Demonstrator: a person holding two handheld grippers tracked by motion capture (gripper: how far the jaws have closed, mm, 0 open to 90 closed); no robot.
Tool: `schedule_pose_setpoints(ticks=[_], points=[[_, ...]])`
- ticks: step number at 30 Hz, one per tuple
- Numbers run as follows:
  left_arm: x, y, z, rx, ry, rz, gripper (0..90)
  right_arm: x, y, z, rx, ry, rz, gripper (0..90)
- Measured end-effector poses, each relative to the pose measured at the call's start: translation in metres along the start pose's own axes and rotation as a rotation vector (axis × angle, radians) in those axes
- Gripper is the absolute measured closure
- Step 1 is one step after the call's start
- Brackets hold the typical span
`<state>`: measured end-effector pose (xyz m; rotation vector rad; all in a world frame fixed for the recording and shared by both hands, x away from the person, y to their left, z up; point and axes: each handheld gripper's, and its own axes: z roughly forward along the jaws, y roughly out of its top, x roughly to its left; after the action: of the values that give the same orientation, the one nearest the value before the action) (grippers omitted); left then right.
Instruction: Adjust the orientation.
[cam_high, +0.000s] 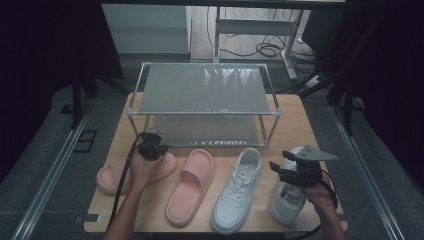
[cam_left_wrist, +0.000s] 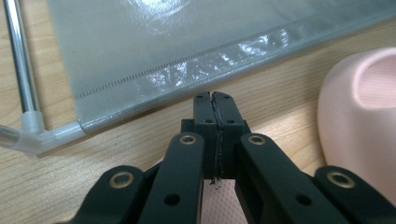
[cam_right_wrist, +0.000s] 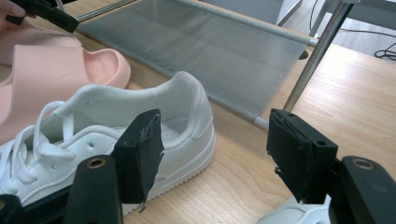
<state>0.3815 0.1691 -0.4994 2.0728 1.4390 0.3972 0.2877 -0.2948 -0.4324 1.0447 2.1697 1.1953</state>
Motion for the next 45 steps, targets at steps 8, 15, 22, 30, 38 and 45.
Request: schedule_pose_setpoints(ticks=[8, 15, 22, 30, 38, 45], points=[[0.002, 0.0, 0.005, 0.02, 0.006, -0.008, 90.0, 0.001, 0.0, 0.0, 0.001, 0.0, 0.001, 36.0], [0.001, 0.0, 0.005, 0.03, 0.011, -0.017, 90.0, 0.001, 0.0, 0.001, 0.003, 0.0, 0.0, 36.0], [-0.007, -0.005, 0.0, 0.056, 0.014, 0.006, 90.0, 0.002, 0.0, -0.001, 0.0, 0.0, -0.002, 36.0], [-0.014, -0.021, -0.013, 0.065, -0.029, 0.018, 90.0, 0.002, 0.001, -0.002, -0.003, 0.0, -0.005, 35.9], [-0.021, -0.047, -0.031, 0.056, -0.079, 0.043, 89.5, 0.004, 0.002, -0.004, -0.009, -0.002, -0.008, 35.7], [-0.023, -0.071, -0.047, 0.036, -0.094, 0.048, 89.9, 0.006, 0.002, -0.003, -0.003, 0.001, -0.014, 35.7]])
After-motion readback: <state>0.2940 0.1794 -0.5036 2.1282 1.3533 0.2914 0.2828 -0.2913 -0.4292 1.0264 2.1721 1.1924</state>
